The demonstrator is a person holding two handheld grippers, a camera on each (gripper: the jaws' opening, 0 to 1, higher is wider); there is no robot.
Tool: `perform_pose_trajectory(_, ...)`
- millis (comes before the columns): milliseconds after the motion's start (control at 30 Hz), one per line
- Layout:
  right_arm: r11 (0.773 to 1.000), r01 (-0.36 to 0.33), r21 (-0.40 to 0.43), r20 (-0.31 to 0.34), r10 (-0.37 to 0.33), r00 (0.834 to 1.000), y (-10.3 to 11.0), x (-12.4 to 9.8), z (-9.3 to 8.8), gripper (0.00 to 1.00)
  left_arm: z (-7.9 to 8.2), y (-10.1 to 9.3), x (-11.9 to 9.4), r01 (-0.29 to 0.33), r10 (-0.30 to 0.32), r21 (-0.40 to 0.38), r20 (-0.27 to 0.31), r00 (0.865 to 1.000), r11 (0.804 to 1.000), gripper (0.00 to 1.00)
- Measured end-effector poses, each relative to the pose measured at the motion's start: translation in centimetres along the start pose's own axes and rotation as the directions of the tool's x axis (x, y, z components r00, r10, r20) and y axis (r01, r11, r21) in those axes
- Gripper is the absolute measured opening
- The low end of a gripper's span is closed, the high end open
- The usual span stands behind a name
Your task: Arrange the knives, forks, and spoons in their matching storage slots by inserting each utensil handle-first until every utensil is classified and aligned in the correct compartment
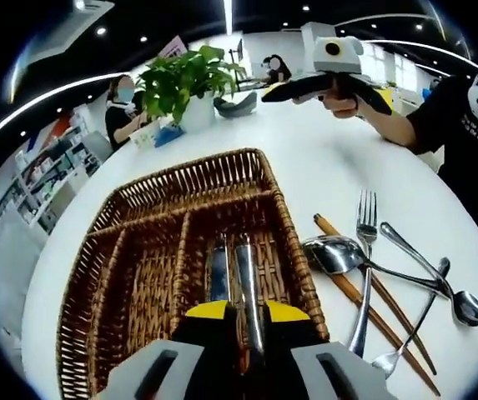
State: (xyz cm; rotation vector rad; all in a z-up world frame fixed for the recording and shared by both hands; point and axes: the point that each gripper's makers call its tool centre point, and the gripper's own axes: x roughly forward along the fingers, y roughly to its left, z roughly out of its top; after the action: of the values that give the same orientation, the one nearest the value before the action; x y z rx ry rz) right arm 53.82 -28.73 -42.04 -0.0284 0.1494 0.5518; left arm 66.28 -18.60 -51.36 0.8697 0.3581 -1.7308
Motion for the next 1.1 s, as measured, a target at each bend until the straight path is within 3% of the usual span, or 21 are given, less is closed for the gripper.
perform_pose_trajectory(133, 1.0, 0.001, 0.001, -0.003, -0.001, 1.0, 0.0, 0.1, -0.1, 0.99, 0.9, 0.2, -0.8, -0.028, 0.027, 0.01, 0.05, 0.998, 1.0, 0.24)
perform_pose_trajectory(200, 1.0, 0.001, 0.001, -0.004, -0.001, 1.0, 0.0, 0.1, -0.1, 0.99, 1.6, 1.1, -1.5, -0.091, 0.091, 0.001, 0.095, 0.991, 0.996, 0.32)
perform_pose_trajectory(333, 1.0, 0.003, 0.0, 0.001, -0.003, 1.0, -0.1, 0.2, 0.0, 0.99, 2.6, 2.5, -3.5, -0.195, 0.204, -0.062, 0.189, 0.961, 0.979, 0.62)
perform_pose_trajectory(467, 1.0, 0.009, -0.002, -0.001, -0.009, 1.0, -0.3, 0.2, -0.1, 0.99, 2.2, 3.6, -5.5, -0.277, 0.306, -0.153, 0.227, 0.924, 0.949, 0.98)
perform_pose_trajectory(533, 1.0, 0.012, -0.007, -0.004, -0.012, 1.0, -0.4, 0.3, -0.2, 0.99, 1.7, 4.1, -6.7, -0.318, 0.359, -0.197, 0.226, 0.906, 0.927, 1.0)
perform_pose_trajectory(767, 1.0, 0.026, -0.012, 0.0, -0.026, 1.0, -0.7, 0.4, -0.3, 0.99, 0.0, 3.3, -9.4, -0.363, 0.437, -0.301, 0.233, 0.869, 0.882, 1.0)
perform_pose_trajectory(800, 0.999, 0.032, -0.013, 0.001, -0.032, 0.999, -0.9, 0.4, -0.3, 0.99, -0.2, 2.9, -9.9, -0.37, 0.45, -0.316, 0.237, 0.861, 0.874, 1.0)
perform_pose_trajectory(833, 0.999, 0.032, -0.014, 0.001, -0.032, 0.999, -0.9, 0.4, -0.3, 0.99, -0.3, 2.7, -10.5, -0.382, 0.475, -0.344, 0.247, 0.844, 0.858, 1.0)
perform_pose_trajectory(967, 0.999, 0.03, -0.023, -0.006, -0.03, 1.0, -0.8, 0.5, -0.5, 0.99, -1.0, 0.9, -11.7, -0.398, 0.508, -0.383, 0.247, 0.825, 0.833, 1.0)
perform_pose_trajectory(1000, 0.999, 0.029, -0.026, -0.008, -0.029, 1.0, -0.8, 0.5, -0.6, 0.99, -1.1, 0.5, -12.1, -0.404, 0.525, -0.408, 0.25, 0.813, 0.819, 1.0)
perform_pose_trajectory(1100, 0.999, 0.025, -0.026, -0.009, -0.025, 1.0, -0.7, 0.6, -0.6, 0.99, -1.2, -0.8, -12.7, -0.408, 0.545, -0.432, 0.265, 0.795, 0.804, 1.0)
